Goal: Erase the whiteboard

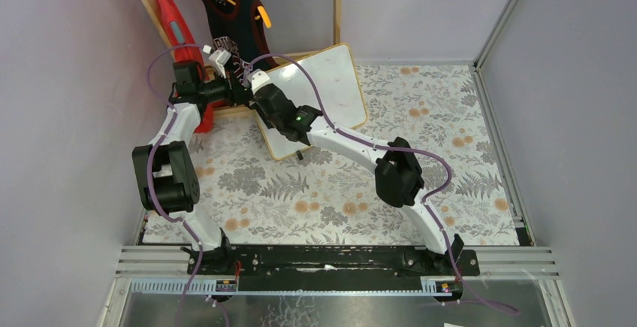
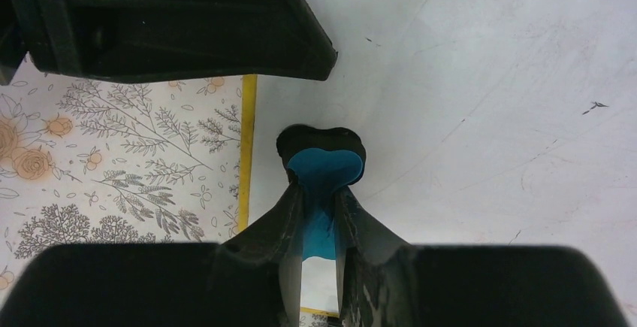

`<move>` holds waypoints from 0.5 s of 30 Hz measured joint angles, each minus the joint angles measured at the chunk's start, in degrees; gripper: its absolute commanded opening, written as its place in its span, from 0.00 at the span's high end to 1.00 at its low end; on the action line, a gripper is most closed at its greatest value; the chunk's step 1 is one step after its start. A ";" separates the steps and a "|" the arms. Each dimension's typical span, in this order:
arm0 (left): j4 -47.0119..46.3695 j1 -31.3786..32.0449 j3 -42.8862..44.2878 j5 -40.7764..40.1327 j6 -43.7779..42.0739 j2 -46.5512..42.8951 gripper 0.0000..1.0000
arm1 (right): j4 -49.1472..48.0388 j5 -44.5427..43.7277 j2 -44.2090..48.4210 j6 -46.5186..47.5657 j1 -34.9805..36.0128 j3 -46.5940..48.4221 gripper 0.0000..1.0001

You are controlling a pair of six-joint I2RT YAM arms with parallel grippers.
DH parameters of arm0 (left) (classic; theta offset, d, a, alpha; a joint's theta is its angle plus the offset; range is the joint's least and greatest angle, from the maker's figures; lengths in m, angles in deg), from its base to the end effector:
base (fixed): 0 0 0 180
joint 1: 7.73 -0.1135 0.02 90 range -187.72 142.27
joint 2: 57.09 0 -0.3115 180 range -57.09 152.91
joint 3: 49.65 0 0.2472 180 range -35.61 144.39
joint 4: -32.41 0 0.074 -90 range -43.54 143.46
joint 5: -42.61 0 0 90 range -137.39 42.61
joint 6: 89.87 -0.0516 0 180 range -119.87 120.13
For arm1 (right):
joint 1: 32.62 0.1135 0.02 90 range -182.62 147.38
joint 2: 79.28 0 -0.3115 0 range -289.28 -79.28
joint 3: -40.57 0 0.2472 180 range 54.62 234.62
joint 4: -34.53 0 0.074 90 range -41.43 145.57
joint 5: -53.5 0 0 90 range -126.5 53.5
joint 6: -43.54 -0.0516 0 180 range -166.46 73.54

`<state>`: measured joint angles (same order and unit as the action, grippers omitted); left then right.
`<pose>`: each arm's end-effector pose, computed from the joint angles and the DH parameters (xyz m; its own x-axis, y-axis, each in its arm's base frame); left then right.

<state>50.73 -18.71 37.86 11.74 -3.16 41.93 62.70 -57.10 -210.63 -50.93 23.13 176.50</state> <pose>0.3994 0.0324 0.3218 -0.4512 -0.0575 -0.8906 0.6602 0.6499 -0.3765 0.3438 0.4727 0.3181 -0.2707 -0.2680 -0.9246 -0.5729 0.8167 -0.0690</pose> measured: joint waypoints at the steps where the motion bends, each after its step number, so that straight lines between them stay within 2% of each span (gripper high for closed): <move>1: 0.00 0.00 0.00 0.00 0.00 0.00 1.00 | 0.17 0.17 0.00 0.02 -0.02 0.11 1.00; 8: 0.00 0.00 0.00 -0.17 0.00 0.00 1.00 | -0.13 1.57 0.11 -1.09 -0.39 -0.39 1.00; 15: 0.07 0.02 0.00 0.02 0.00 0.00 1.00 | -8.37 2.23 3.93 -3.76 -0.68 -9.64 1.00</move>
<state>50.80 -18.69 37.86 11.76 -3.16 41.93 54.33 -54.87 -206.70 -54.69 22.45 166.86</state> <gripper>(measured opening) 0.182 0.232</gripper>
